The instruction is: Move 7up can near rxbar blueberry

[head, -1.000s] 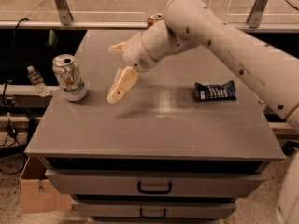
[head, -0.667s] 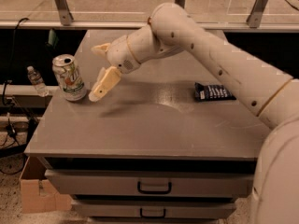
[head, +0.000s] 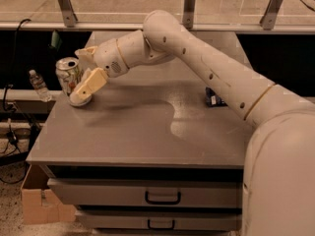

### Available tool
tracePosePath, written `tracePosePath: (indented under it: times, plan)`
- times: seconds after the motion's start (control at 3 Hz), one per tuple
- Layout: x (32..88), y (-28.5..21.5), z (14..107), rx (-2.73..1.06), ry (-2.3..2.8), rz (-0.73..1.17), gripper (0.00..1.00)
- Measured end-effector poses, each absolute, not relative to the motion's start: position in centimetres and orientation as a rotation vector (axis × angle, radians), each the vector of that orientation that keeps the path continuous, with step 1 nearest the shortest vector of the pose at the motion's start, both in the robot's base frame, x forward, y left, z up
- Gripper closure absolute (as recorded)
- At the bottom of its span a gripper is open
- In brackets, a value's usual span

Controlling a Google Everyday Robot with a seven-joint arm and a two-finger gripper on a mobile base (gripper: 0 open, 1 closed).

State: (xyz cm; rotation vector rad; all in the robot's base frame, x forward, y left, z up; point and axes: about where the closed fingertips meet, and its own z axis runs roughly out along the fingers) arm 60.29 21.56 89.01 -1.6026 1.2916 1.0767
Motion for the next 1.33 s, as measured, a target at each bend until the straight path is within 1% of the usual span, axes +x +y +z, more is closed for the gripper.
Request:
tracePosePath:
  times: [0.33, 0.67, 1.0, 1.33]
  plan:
    - [59.9, 22.4, 88.7, -1.576, 1.315, 1.129, 0.16]
    - [59.7, 22.4, 88.3, -1.553, 1.343, 1.155, 0.39]
    - [60.2, 21.0, 88.8, -1.514, 1.362, 1.144, 0.63]
    - [62.0, 18.5, 90.3, -1.473, 1.387, 1.072, 0.88]
